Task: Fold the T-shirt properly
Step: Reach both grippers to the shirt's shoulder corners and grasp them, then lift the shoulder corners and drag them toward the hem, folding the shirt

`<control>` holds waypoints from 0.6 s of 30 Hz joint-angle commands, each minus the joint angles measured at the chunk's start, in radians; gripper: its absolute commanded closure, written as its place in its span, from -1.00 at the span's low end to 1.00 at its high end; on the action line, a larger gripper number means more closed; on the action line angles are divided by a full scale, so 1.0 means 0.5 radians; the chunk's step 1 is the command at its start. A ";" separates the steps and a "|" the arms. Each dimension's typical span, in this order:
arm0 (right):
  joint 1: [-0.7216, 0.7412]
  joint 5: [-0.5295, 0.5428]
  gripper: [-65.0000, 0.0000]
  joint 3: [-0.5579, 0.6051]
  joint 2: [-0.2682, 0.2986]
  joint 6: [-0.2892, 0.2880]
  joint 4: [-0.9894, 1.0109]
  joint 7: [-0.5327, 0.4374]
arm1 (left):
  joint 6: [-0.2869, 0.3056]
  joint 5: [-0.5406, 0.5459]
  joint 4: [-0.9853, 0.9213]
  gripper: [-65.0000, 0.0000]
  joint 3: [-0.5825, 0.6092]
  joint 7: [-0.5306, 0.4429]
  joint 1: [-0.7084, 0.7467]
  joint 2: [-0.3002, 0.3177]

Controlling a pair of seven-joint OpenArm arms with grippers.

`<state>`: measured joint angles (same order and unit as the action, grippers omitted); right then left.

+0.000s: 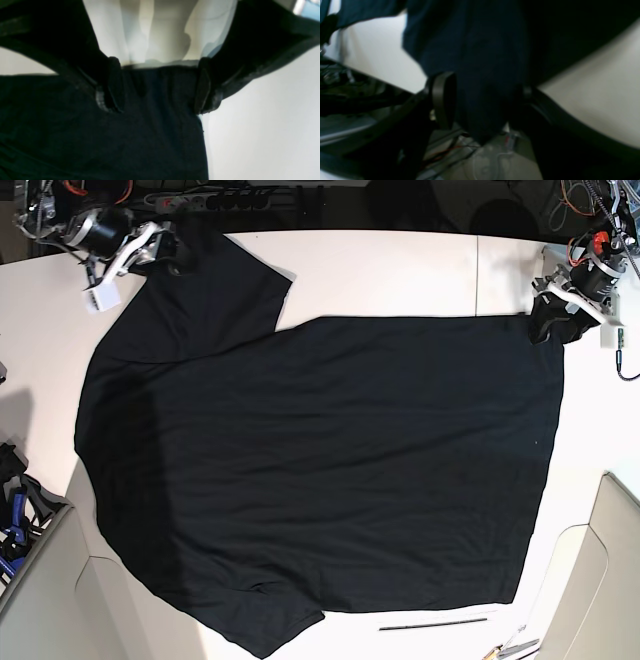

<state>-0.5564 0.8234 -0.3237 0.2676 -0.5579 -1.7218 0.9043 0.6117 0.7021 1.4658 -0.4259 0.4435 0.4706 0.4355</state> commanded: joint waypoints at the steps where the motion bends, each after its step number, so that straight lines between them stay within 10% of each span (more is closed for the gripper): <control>1: -0.012 -0.002 -0.01 -0.002 0.004 0.001 -0.015 0.032 | -0.010 -0.051 0.000 -0.41 0.004 0.090 0.017 0.017; 4: -0.012 -0.002 0.02 -0.002 -0.004 0.000 -0.015 0.025 | -0.009 -0.053 0.000 -0.23 0.004 0.078 0.018 0.017; 9: -0.007 -0.021 0.88 -0.002 -0.004 -0.001 -0.015 0.025 | -0.009 -0.053 0.000 0.97 0.004 0.038 0.018 0.017; 18: -0.008 -0.013 1.00 -0.160 -0.005 -0.001 -0.175 0.133 | 0.055 -0.030 0.075 1.00 -0.085 -0.065 0.018 0.034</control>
<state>-0.5571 0.7933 -0.3965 0.2539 -0.5533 -1.7905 0.9836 0.6357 0.6769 1.4872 -0.4580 0.4301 0.4740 0.4351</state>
